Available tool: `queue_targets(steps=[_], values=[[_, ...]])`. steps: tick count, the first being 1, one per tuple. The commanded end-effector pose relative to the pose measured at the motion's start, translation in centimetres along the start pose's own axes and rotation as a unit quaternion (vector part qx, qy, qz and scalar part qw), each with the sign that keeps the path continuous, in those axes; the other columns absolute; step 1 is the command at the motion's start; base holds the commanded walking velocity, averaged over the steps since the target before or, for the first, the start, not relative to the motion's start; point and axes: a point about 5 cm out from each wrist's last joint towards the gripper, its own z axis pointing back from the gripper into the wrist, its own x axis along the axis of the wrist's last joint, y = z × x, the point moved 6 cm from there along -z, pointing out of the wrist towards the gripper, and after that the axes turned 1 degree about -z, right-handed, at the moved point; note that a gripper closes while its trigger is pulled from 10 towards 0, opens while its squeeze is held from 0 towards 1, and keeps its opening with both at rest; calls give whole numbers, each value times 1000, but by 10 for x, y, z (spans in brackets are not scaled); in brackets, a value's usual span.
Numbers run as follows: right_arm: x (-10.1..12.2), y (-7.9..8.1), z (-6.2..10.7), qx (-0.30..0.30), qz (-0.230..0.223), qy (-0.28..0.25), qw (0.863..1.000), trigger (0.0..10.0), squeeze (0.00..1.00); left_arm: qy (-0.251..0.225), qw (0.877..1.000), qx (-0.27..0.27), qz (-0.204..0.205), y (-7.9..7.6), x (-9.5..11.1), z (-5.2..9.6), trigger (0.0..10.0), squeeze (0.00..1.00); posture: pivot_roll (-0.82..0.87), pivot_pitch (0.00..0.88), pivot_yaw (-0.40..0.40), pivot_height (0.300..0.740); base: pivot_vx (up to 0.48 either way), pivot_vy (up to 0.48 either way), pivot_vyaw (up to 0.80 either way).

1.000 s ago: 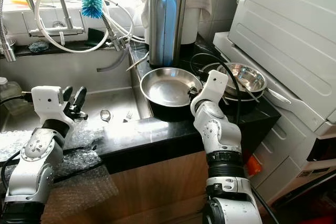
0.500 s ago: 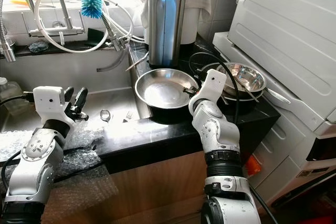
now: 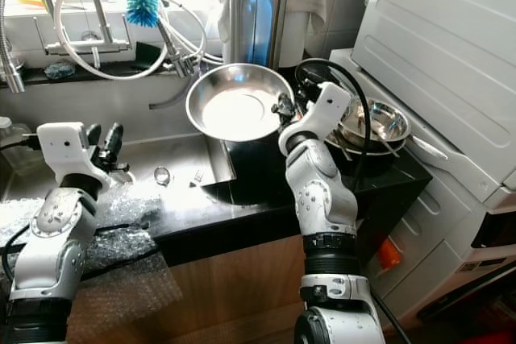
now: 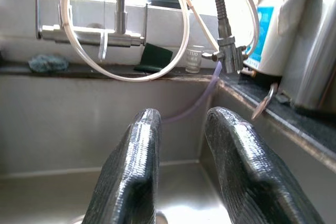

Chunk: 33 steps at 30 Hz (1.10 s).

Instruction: Kitchen organization

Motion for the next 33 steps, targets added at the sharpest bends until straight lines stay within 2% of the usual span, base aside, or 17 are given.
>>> queue_targets(steps=[1,2,7,11,12,14,22,23,25,26,31,33], values=[[4,11,3,22,10,-17,1000,9294,0,-6,1000,10,18,3,6,-4,10000,0,-110,0,-64,740,0,0,0],[1,12,5,30,26,-15,999,10000,0,-2,999,11,30,4,5,-4,10000,0,-110,0,-62,740,0,0,0],[-4,15,13,54,52,-29,997,10000,0,7,997,11,74,2,1,-5,10000,0,-107,0,-57,740,0,0,0],[-4,15,14,56,53,-30,997,10000,0,7,997,11,77,2,1,-5,10000,0,-107,0,-57,740,0,0,0],[-4,15,17,64,60,-36,995,10000,0,8,996,2,94,0,2,-6,10000,1000,-103,0,-57,740,0,0,0],[-3,14,24,84,73,-48,993,10000,0,14,991,-34,127,-11,3,-6,10000,1000,-100,0,-55,740,0,0,0],[-1,10,33,93,81,-64,990,10000,0,12,986,-70,152,-20,9,-6,10000,1000,-89,0,-57,740,0,0,0],[0,10,35,94,80,-68,990,10000,0,8,984,-74,164,-21,12,-8,10000,957,-88,0,-57,740,0,0,0],[0,9,35,95,79,-69,990,10000,0,7,983,-77,168,-22,13,-8,10000,957,-87,0,-57,740,0,0,0],[1,9,36,95,78,-75,990,10000,0,6,980,-89,176,-26,15,-8,10000,0,-86,0,-56,740,0,0,0],[3,9,38,98,75,-85,989,10000,0,15,973,-136,186,-42,15,-3,10000,0,-78,0,-58,740,0,0,0],[3,9,38,100,79,-84,988,10000,0,22,965,-173,194,-55,15,1,10000,0,-76,0,-59,740,0,0,0]])
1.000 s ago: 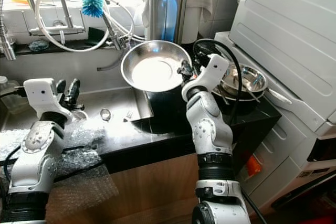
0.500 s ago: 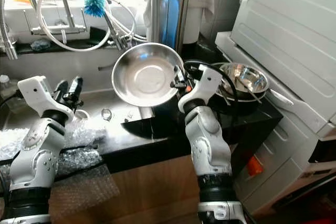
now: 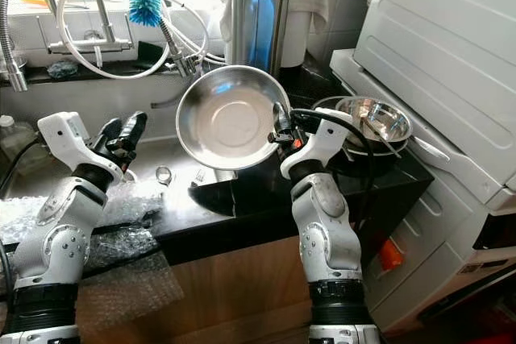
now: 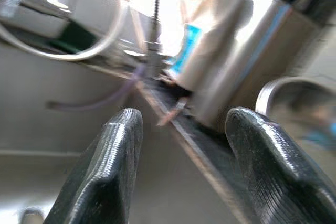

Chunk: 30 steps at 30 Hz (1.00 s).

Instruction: Kitchen organization

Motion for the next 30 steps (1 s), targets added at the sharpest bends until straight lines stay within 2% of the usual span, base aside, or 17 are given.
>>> queue_targets(steps=[1,3,6,17,30], values=[[12,6,0,12,4,-25,1000,10000,0,8,999,-37,6,-16,-1,0,10000,0,-76,0,-59,740,0,0,0],[13,6,-1,15,9,-25,1000,10000,0,14,998,-61,18,-26,-2,1,10000,0,-76,0,-59,740,0,0,0],[16,8,-3,19,13,-28,999,10000,0,27,996,-84,11,-35,-6,2,10000,0,-82,0,-58,740,0,0,0],[22,15,-9,31,18,-41,999,10000,0,42,995,-94,10,-41,-9,4,10000,0,-77,0,-62,740,0,0,0],[23,18,-11,32,14,-45,998,10000,0,75,991,-113,-4,-53,-24,6,10000,0,-85,0,-56,740,0,0,0]])
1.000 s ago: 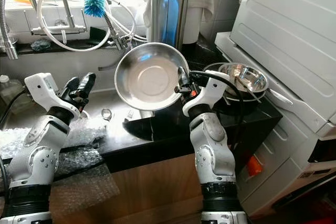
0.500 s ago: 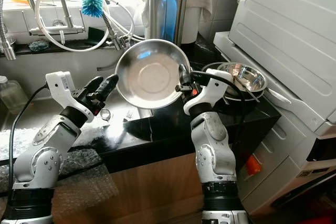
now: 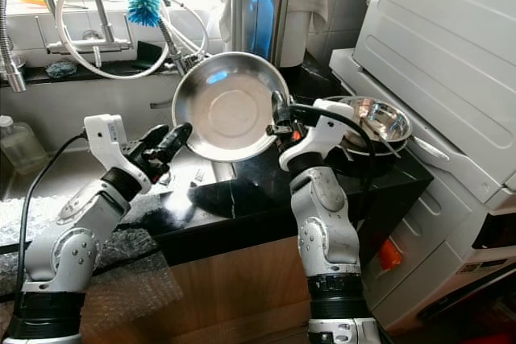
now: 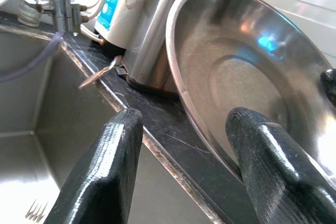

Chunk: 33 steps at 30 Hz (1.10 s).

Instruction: Kitchen organization

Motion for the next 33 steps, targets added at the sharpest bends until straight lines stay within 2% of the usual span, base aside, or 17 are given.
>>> queue_targets(steps=[1,6,11,12,19,21,33], values=[[8,8,-5,13,4,-15,1000,10000,0,6,1000,-14,-7,-8,-1,-1,10000,0,-84,0,-55,740,0,0,0],[-3,19,-2,41,19,3,999,10000,0,7,1000,-14,-7,-9,-1,-2,10000,0,-83,0,-52,740,0,0,0],[-5,21,-2,46,24,6,999,10000,0,8,1000,-13,-7,-9,-1,-2,10000,0,-83,0,-53,740,0,0,0],[-9,26,0,60,44,13,997,10000,0,4,1000,-5,-5,-6,0,-1,0,0,-82,0,-52,740,0,0,0],[-10,28,1,66,73,14,995,10000,0,3,1000,11,-13,0,1,-1,0,0,-81,0,-52,740,0,0,0],[-9,27,0,65,81,10,995,10000,0,-3,999,28,-19,7,4,-1,0,0,-82,0,-52,740,0,0,0],[-3,22,-1,54,91,-2,994,10000,0,-17,998,55,-22,16,8,-2,0,0,-81,0,-56,740,0,0,0]])
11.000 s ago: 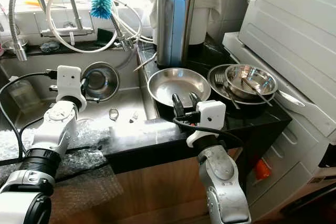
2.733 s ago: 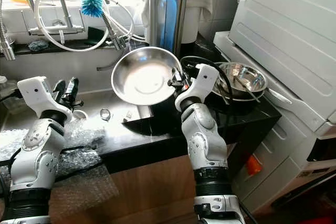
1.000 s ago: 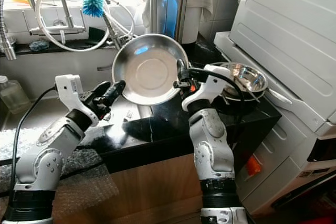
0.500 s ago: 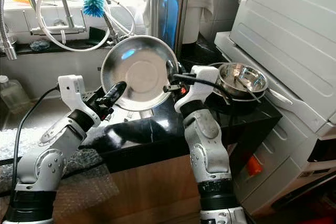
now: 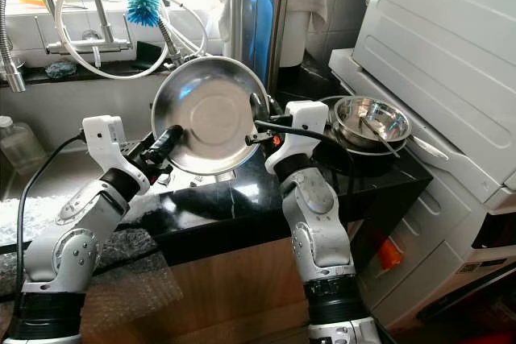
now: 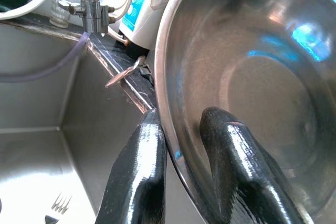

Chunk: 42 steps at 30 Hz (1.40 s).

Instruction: Kitchen organization

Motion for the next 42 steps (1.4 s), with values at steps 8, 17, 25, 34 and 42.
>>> queue_targets(steps=[8,17,25,34,42], values=[[9,-11,-2,-22,9,-17,1000,10000,0,-34,999,40,-15,13,15,-3,0,0,-82,0,-57,740,0,0,0],[10,-11,-2,-28,9,-19,999,10000,0,-46,997,61,-16,19,19,-4,8353,0,-85,0,-56,740,0,0,0],[8,-9,-3,-25,2,-18,1000,10000,1000,-50,996,66,-19,20,20,-4,10000,0,-84,0,-55,740,0,0,0],[7,-9,-3,-28,1,-17,999,10000,1000,-65,993,94,-17,28,25,-5,10000,0,-85,0,-56,740,0,0,0],[6,-6,0,-23,1,-13,1000,10000,0,-136,973,189,0,61,54,4,10000,0,-90,0,-56,740,0,0,0]])
